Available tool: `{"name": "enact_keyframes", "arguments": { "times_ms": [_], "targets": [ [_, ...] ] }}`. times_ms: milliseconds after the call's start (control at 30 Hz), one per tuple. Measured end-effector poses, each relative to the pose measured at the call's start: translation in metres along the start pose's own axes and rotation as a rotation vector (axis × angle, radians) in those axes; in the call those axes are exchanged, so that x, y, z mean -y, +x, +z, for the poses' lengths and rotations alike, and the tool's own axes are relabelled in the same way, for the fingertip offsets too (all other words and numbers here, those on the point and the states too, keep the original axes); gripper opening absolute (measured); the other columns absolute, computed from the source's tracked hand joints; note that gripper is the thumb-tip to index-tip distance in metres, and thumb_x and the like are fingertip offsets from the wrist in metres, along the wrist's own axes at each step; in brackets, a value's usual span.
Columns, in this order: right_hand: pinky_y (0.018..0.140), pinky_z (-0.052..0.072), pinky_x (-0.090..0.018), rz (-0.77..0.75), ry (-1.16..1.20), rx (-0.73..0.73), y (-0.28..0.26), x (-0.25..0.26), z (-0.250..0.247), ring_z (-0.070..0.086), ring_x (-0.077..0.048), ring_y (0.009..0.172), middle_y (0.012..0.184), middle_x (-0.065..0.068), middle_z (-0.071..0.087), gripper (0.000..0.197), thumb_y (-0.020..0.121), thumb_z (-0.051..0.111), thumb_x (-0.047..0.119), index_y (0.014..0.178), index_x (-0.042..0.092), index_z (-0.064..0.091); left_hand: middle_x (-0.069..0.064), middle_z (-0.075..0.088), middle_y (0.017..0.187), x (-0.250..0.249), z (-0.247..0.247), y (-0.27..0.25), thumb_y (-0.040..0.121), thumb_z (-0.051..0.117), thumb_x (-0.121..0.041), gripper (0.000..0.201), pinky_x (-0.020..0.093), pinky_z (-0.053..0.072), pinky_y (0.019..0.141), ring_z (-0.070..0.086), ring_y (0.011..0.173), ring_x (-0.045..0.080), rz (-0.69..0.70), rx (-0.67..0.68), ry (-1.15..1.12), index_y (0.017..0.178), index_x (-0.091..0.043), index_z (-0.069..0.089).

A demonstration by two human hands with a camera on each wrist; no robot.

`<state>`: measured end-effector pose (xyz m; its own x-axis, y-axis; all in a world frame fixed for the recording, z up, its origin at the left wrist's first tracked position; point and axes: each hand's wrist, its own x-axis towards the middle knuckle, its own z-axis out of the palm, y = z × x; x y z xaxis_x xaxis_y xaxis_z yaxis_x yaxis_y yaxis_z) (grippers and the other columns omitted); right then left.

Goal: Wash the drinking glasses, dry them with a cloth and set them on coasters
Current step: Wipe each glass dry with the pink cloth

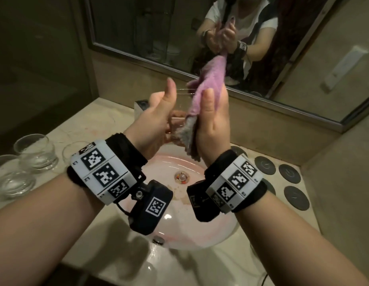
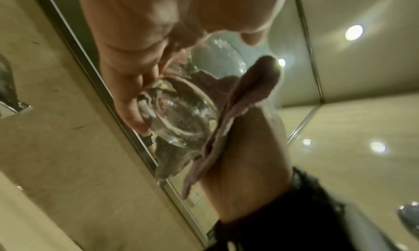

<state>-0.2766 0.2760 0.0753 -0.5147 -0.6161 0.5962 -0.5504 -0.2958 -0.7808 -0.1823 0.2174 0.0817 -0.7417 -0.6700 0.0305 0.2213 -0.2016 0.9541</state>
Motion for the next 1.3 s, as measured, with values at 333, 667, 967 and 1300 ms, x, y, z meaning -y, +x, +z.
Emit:
{"name": "enact_keyframes", "arguments": {
  "times_ms": [333, 667, 967, 1300],
  "targets": [
    [0.092, 0.052, -0.044, 0.449, 0.447, 0.130, 0.002, 0.003, -0.014, 0.066, -0.024, 0.098, 0.105, -0.014, 0.069, 0.064, 0.093, 0.034, 0.057, 0.120, 0.002, 0.051, 0.017, 0.059, 0.115, 0.002, -0.013, 0.011, 0.038, 0.092, -0.042, 0.122, 0.043, 0.054, 0.073, 0.065, 0.096, 0.034, -0.100, 0.247, -0.106, 0.136, -0.005, 0.031],
    [0.111, 0.032, -0.044, 0.226, 0.338, -0.050, 0.004, 0.000, -0.014, 0.045, -0.022, 0.128, 0.136, -0.015, 0.046, 0.068, 0.090, 0.039, 0.054, 0.139, 0.007, 0.034, 0.002, 0.046, 0.118, -0.009, -0.002, 0.011, 0.072, 0.074, -0.042, 0.059, 0.034, 0.050, 0.087, 0.054, 0.106, 0.017, 0.042, 0.024, 0.147, 0.116, -0.029, 0.038],
    [0.105, 0.037, -0.053, 0.040, 0.243, 0.102, 0.009, 0.005, -0.009, 0.040, -0.037, 0.128, 0.138, -0.022, 0.041, 0.060, 0.097, 0.034, 0.047, 0.140, 0.005, 0.028, 0.017, 0.057, 0.120, -0.008, 0.006, 0.008, 0.052, 0.081, -0.056, 0.104, 0.046, 0.050, 0.093, 0.060, 0.104, 0.027, 0.046, 0.075, -0.155, 0.131, -0.005, 0.035],
    [0.093, 0.050, -0.038, 0.478, 0.479, 0.047, 0.018, 0.010, -0.009, 0.065, -0.015, 0.094, 0.100, -0.002, 0.068, 0.046, 0.092, 0.042, 0.050, 0.113, 0.013, 0.058, -0.003, 0.055, 0.103, -0.006, -0.012, 0.012, 0.024, 0.074, -0.075, 0.108, 0.028, 0.055, 0.067, 0.066, 0.084, 0.003, 0.078, 0.094, 0.216, 0.109, -0.026, 0.028]
  ]
}}
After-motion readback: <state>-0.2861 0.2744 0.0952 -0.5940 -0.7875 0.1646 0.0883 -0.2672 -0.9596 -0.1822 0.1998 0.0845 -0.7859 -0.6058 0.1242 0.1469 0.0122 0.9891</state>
